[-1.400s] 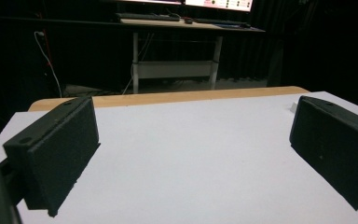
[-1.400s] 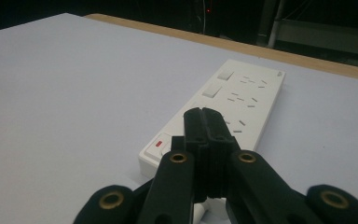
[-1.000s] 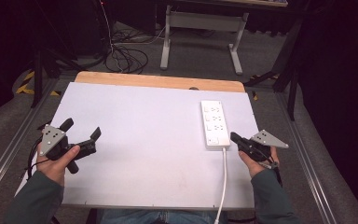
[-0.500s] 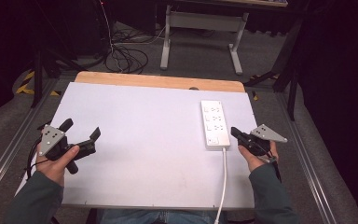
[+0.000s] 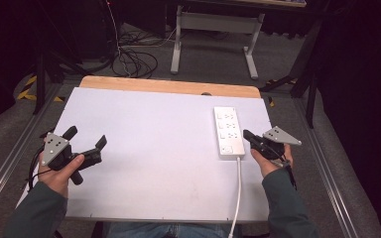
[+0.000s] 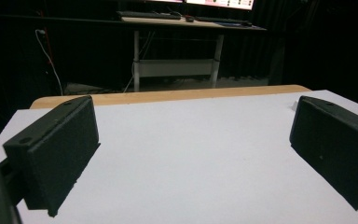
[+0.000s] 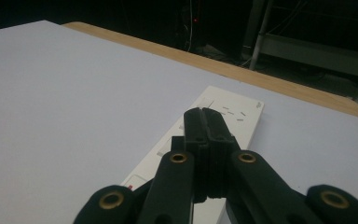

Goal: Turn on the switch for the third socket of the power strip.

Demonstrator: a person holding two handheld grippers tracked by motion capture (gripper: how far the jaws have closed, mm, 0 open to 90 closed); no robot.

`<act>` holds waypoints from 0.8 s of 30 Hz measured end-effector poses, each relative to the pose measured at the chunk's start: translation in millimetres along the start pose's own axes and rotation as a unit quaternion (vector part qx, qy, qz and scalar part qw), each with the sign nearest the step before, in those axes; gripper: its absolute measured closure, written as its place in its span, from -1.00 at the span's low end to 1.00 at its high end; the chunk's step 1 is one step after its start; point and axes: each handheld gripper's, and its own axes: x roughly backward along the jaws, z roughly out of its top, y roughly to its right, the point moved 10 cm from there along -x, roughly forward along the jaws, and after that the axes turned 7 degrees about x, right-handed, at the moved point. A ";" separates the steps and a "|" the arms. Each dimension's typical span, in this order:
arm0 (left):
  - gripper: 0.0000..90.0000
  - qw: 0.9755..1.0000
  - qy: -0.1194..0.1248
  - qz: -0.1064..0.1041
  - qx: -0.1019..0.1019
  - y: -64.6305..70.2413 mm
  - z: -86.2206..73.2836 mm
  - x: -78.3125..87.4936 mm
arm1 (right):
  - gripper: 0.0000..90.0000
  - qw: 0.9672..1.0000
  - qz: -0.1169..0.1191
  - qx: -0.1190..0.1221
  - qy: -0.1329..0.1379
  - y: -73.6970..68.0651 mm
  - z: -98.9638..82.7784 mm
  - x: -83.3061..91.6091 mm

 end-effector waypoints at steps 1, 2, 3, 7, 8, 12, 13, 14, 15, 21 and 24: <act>-0.96 1.000 0.000 0.000 0.000 0.0 0.0 0.0 | 1.00 1.000 -0.001 0.001 0.001 0.8 1.4 -1.3; -0.96 1.000 -0.001 -0.001 0.000 0.2 -0.2 0.0 | 1.00 1.000 -0.002 0.002 0.000 1.3 2.1 -2.5; -0.96 1.000 -0.001 -0.001 0.000 0.3 -0.2 -0.1 | 1.00 1.000 -0.002 0.002 0.000 1.5 2.4 -3.9; -0.96 1.000 0.000 0.000 0.001 -0.4 0.0 0.4 | 1.00 1.000 -0.003 0.003 -0.005 2.7 2.5 -8.6; -0.96 1.000 0.000 -0.001 0.001 -0.4 0.0 0.4 | 1.00 1.000 -0.004 0.003 -0.006 2.7 3.1 -9.6; -0.96 1.000 -0.001 -0.002 -0.001 0.3 -0.3 0.0 | 1.00 1.000 -0.003 0.005 -0.007 2.4 4.8 -12.4; -0.96 1.000 -0.001 -0.002 -0.001 0.7 -0.5 -0.2 | 1.00 1.000 -0.003 0.006 -0.009 2.0 5.7 -15.0; -0.96 1.000 -0.002 -0.002 -0.001 0.7 -0.6 -0.2 | 1.00 1.000 -0.002 0.005 -0.009 1.7 6.0 -15.8; -0.96 1.000 -0.002 -0.002 -0.001 0.7 -0.6 -0.2 | 1.00 1.000 -0.001 0.006 -0.009 1.5 6.4 -16.9; -0.96 1.000 -0.002 -0.001 -0.001 0.1 -0.7 0.0 | 1.00 1.000 -0.003 0.009 -0.011 2.1 10.0 -23.2; -0.96 1.000 -0.002 -0.002 -0.001 0.5 -0.9 0.0 | 1.00 1.000 -0.002 0.011 -0.013 1.0 11.0 -25.5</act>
